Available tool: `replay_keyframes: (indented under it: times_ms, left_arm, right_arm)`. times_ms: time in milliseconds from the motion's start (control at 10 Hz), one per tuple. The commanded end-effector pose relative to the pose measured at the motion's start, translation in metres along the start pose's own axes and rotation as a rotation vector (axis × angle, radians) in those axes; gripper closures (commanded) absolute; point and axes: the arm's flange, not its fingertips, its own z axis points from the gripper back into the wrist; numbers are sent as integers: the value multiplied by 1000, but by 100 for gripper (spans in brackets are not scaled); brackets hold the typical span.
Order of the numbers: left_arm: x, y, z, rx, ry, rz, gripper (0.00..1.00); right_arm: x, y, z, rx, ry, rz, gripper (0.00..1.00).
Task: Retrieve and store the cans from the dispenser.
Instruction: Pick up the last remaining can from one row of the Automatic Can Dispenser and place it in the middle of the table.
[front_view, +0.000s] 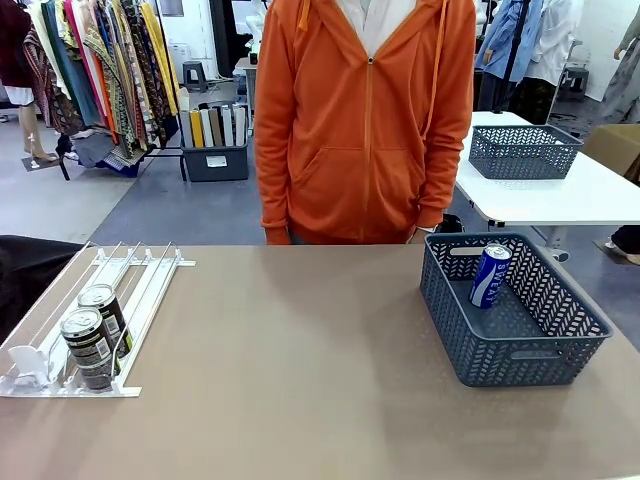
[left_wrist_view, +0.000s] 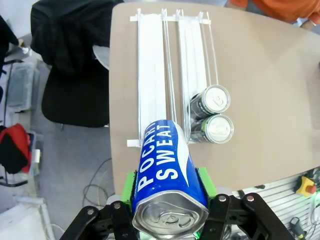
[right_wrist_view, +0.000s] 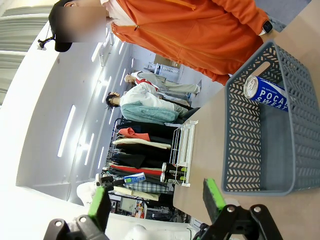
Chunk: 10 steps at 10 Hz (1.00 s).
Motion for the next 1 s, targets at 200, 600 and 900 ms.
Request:
replay_keyframes:
  times_ms: [200, 600, 900]
  left_arm:
    - [21, -24, -4, -75, -4, 77, 100]
    - [78, -206, -50, -138, 77, -273, 100]
    - [51, -366, -140, -100, 263, -562, 100]
  right_arm:
    - [3, 4, -1, 18, -14, 1, 0]
    - [3, 4, -1, 18, -14, 1, 0]
    - [3, 4, -1, 18, -14, 1, 0]
